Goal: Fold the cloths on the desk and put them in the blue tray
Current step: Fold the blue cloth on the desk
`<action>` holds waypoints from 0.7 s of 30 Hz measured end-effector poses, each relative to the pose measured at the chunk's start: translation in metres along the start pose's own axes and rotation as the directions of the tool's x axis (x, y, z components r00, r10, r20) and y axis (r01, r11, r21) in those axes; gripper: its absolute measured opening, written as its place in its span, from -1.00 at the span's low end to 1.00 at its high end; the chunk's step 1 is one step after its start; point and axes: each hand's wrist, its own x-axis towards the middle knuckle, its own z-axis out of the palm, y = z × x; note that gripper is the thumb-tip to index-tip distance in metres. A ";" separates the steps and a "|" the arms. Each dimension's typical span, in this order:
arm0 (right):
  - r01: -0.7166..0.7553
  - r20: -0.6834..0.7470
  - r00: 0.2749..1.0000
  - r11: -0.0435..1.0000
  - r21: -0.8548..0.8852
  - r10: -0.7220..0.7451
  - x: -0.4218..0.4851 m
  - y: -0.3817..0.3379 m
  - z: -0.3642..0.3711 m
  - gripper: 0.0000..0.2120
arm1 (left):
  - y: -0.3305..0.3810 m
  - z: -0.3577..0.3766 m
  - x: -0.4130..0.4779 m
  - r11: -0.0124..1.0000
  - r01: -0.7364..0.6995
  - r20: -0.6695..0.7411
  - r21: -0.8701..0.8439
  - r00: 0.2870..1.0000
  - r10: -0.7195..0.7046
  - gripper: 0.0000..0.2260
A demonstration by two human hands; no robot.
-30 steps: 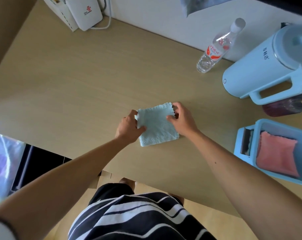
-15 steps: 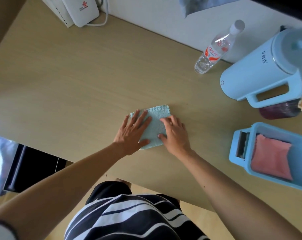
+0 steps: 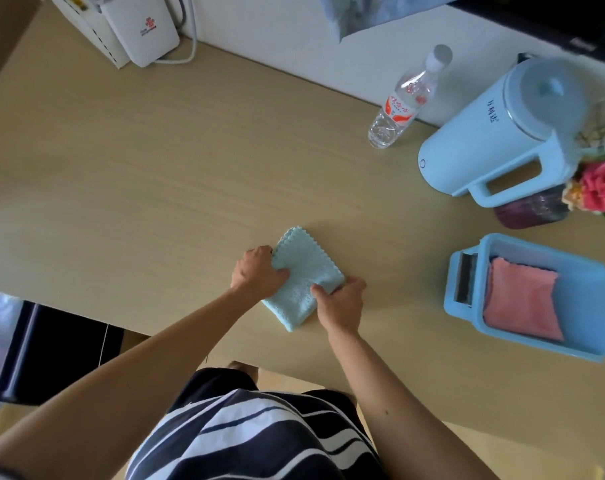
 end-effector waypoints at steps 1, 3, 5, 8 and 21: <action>-0.041 0.010 0.999 0.996 0.078 0.040 0.000 -0.001 -0.001 -0.45 | 0.000 0.002 -0.004 0.998 0.007 0.013 -0.057 1.000 -0.006 -0.86; -0.099 0.046 0.995 0.973 0.209 0.091 0.000 -0.002 -0.003 -0.44 | 0.001 0.004 -0.013 0.982 0.031 0.039 -0.186 0.999 -0.024 -0.88; -0.104 0.052 0.994 0.958 0.269 0.093 0.000 -0.002 -0.005 -0.47 | 0.003 0.005 -0.022 0.959 0.046 0.051 -0.281 0.998 -0.033 -0.87; -0.076 0.035 0.997 0.947 0.312 0.069 -0.003 0.000 -0.016 -0.47 | 0.010 0.005 -0.038 0.913 0.032 0.073 -0.407 0.997 -0.002 -0.82; 0.010 0.128 0.964 0.511 0.859 -0.233 -0.028 0.002 -0.170 -0.52 | 0.149 -0.018 -0.146 0.524 -0.201 0.034 -0.828 0.914 0.404 -0.61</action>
